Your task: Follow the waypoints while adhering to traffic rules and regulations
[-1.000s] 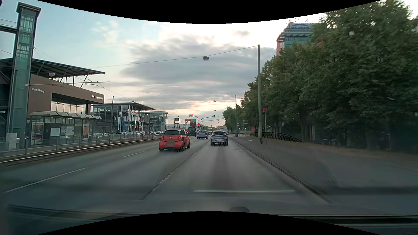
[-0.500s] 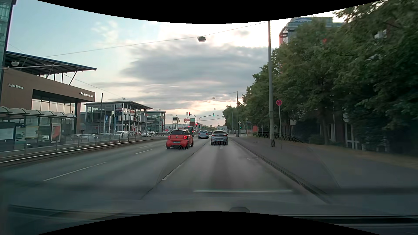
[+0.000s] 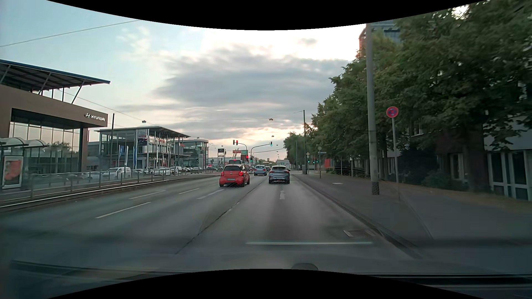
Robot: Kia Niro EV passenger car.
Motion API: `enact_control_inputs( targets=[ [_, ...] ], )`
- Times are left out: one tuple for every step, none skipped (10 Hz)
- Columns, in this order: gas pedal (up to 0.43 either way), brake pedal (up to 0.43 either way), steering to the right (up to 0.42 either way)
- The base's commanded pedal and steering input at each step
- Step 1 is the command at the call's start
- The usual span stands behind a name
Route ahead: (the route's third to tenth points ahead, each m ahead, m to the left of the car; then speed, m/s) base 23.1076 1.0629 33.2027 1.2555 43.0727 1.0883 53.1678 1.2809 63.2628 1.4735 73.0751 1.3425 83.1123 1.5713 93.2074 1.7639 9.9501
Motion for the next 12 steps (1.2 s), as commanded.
enact_control_inputs(
  targets=[
    [0.079,0.000,-0.004],
    [0.079,0.000,-0.004],
    [0.079,0.000,-0.004],
    [0.079,0.000,-0.004],
    [0.079,0.000,-0.005],
    [0.079,0.000,-0.006],
    [0.079,0.000,-0.006],
    [0.079,0.000,-0.006],
    [0.079,0.000,-0.006],
    [0.079,0.000,-0.006],
    [0.079,0.000,-0.006],
    [0.079,0.000,-0.006]
  ],
)
